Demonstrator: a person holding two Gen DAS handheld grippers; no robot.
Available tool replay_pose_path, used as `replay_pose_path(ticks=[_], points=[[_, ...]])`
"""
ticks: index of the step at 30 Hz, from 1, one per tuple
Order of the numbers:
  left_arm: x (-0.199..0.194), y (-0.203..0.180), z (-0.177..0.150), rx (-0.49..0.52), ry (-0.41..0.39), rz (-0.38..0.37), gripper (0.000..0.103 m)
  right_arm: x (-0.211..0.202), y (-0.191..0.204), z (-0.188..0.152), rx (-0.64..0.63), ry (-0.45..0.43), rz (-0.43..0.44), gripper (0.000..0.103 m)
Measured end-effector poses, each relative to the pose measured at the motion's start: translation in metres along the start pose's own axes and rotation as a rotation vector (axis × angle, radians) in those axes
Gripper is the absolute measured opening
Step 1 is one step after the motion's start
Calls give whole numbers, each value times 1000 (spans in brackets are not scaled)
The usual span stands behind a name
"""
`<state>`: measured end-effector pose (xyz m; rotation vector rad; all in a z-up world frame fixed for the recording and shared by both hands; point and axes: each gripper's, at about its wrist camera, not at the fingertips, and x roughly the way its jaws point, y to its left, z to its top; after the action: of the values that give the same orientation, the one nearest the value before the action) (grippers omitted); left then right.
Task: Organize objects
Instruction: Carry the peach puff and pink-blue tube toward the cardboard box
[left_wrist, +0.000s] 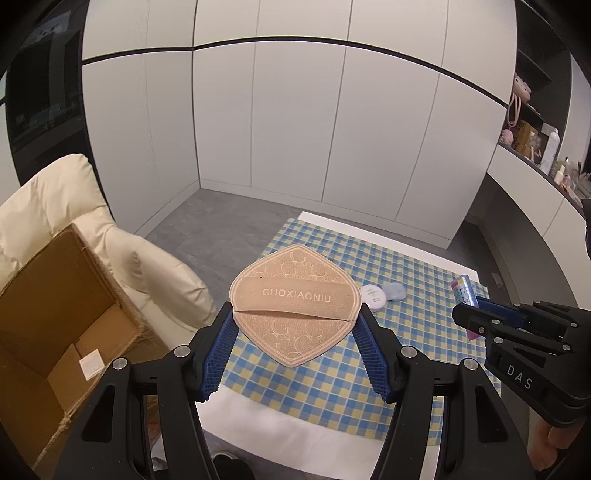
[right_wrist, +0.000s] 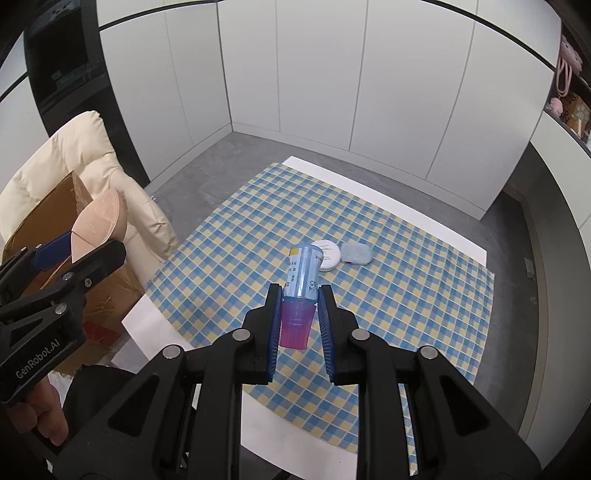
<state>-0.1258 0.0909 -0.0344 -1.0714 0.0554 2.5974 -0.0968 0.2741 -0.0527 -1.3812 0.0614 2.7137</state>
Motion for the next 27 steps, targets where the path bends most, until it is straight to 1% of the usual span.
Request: replay_pose_path(ticks=[12,27], points=[[-9,29,-6,-41,-6,44,63,4,34,7,-55,-7,33,20],[-20,53,-11,-77,-15,83,63,9,67,12,-104,-7,66,20]])
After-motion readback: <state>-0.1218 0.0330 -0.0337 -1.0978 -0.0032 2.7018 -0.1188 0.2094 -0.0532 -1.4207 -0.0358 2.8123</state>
